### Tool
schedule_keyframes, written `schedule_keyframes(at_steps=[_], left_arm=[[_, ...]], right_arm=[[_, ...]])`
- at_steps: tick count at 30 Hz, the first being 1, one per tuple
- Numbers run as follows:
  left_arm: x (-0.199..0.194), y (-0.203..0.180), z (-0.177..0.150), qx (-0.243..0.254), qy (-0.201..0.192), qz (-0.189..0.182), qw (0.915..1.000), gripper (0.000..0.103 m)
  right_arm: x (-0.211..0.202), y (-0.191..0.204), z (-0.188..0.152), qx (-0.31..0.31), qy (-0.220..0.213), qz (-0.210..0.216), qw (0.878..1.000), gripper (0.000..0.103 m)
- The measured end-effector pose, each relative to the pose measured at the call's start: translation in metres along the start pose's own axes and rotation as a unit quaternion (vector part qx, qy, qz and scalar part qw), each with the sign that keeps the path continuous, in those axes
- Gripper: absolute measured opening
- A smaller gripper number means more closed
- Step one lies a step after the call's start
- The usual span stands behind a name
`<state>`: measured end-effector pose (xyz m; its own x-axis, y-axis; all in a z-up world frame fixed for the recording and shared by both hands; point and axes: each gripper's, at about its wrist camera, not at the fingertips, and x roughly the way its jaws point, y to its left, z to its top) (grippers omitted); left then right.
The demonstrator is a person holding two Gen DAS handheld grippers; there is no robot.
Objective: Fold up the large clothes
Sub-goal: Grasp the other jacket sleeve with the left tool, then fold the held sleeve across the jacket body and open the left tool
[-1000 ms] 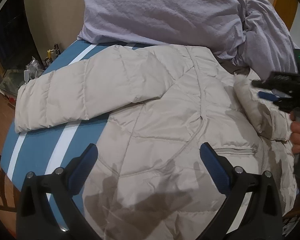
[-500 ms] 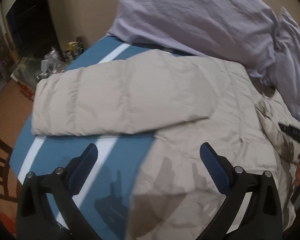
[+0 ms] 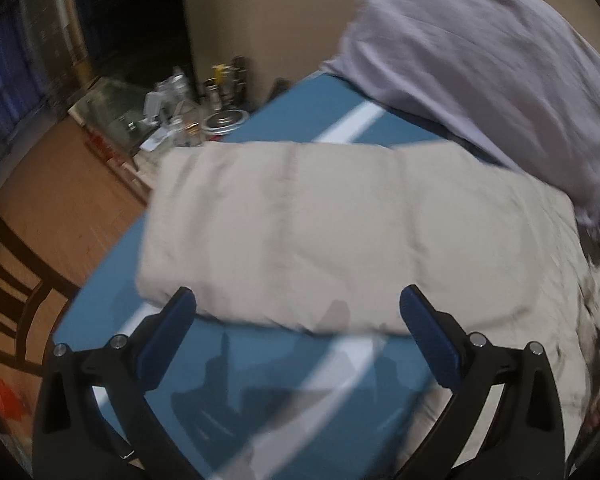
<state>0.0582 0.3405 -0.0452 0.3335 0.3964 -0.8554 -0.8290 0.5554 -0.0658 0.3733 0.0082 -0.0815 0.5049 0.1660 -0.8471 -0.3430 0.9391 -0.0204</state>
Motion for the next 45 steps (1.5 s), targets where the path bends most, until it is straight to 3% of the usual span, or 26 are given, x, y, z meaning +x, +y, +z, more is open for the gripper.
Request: schedule_keyframes(at_steps=[4,10,17,19,21,23,29,35,45], left_arm=[[0.019,0.037,0.023,-0.034,0.004,0.015,0.9993,0.101],[0.049,0.072,0.039,-0.068,0.024,0.011,0.9973,0.101],[0.072,0.091,0.035,-0.114,0.052,-0.027,0.9918,0.091],[0.071,0.088,0.034,-0.105,0.046,-0.028,0.993,0.089],[0.068,0.087,0.033,-0.099,0.042,-0.029,0.9938,0.079],[0.066,0.085,0.033,-0.097,0.039,-0.034,0.994,0.06],[0.059,0.077,0.036,-0.087,0.028,-0.027,0.9954,0.025],[0.036,0.053,0.047,-0.051,0.0,-0.007,0.9987,0.017],[-0.03,-0.027,0.076,0.019,-0.072,-0.064,0.9952,0.016]], right_arm=[[-0.015,-0.01,-0.003,0.028,-0.008,0.016,0.999,0.065],[-0.03,-0.015,-0.009,0.035,-0.016,0.023,0.999,0.066],[-0.033,-0.02,-0.015,0.043,-0.016,0.025,0.999,0.066],[-0.032,-0.022,-0.017,0.047,-0.014,0.026,0.998,0.067],[-0.031,-0.023,-0.019,0.05,-0.012,0.026,0.998,0.067],[-0.031,-0.025,-0.022,0.053,-0.01,0.026,0.998,0.067],[-0.032,-0.029,-0.024,0.057,-0.011,0.031,0.998,0.067],[-0.042,-0.041,-0.025,0.065,-0.021,0.037,0.997,0.067],[-0.053,-0.073,-0.033,0.088,-0.034,0.045,0.994,0.067]])
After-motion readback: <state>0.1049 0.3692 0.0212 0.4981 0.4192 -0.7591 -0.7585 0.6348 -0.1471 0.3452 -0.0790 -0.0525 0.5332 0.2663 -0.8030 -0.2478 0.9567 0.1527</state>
